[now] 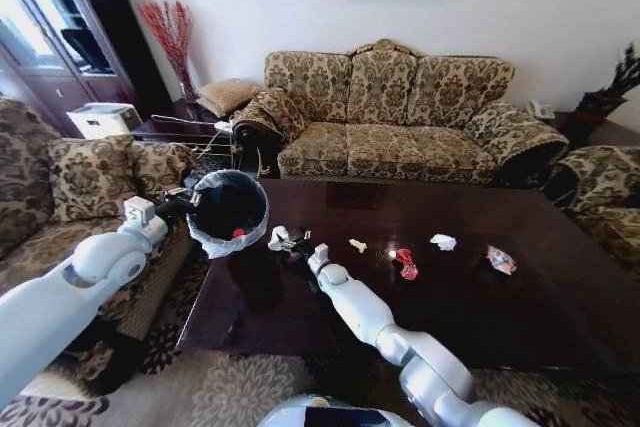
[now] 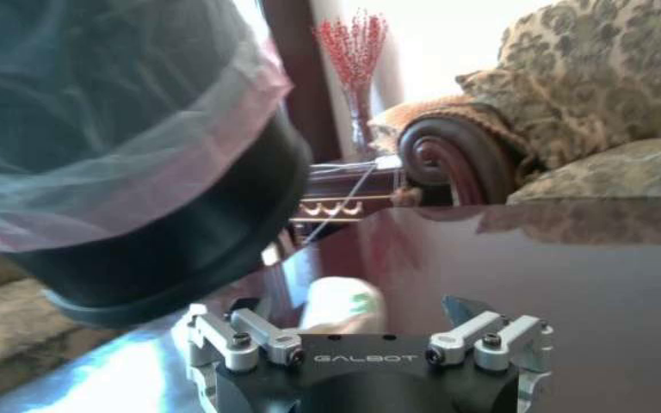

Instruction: Move to the front of the table and place the trash on the table into the trash bin.

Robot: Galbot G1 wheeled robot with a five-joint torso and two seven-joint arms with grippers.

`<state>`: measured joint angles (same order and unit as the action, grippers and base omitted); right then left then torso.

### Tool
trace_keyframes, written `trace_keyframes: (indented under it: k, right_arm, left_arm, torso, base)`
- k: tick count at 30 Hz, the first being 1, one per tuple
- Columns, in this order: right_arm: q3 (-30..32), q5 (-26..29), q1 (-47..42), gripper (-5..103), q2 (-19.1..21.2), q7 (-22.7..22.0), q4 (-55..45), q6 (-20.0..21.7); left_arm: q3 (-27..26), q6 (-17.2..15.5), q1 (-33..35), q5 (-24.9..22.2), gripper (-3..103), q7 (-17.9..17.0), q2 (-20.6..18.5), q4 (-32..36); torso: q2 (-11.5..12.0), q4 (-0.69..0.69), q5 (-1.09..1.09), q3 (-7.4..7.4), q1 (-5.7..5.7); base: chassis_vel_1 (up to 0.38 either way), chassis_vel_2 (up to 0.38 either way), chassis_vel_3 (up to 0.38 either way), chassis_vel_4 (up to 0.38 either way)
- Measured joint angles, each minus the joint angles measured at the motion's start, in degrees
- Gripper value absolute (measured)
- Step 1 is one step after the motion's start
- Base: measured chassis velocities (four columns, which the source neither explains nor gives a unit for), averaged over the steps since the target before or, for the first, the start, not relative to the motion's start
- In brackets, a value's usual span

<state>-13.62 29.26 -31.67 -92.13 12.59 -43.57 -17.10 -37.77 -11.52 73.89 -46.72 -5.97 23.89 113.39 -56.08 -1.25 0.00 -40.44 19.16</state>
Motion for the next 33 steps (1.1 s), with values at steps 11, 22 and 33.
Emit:
trace_keyframes:
  k: [11,22,33]
  right_arm:
    - [-0.79,1.54,-0.58,75,-0.02,0.63,-1.41,2.23]
    - [-1.31,0.06,-0.81,31,0.0,-2.7,-1.82,4.7]
    - [-1.31,-0.62,-0.98,-1,-0.01,-3.25,-1.82,5.28]
  left_arm:
    - [-0.02,0.05,-0.02,0.01,2,0.0,0.08,-0.02]
    - [-0.12,0.25,-0.02,-0.48,2,-0.09,0.16,-0.08]
    - [-0.15,0.3,0.01,-0.87,2,-0.24,0.25,-0.08]
  torso:
    - [-0.03,-0.05,-0.01,0.04,-0.09]
    - [-0.02,-0.05,0.0,0.03,-0.08]
    - [-0.01,-0.03,0.0,0.02,-0.06]
  base:
    - [0.016,-0.001,-0.011,0.012]
    - [0.0,0.0,0.0,0.0]
    - [0.0,0.0,0.0,0.0]
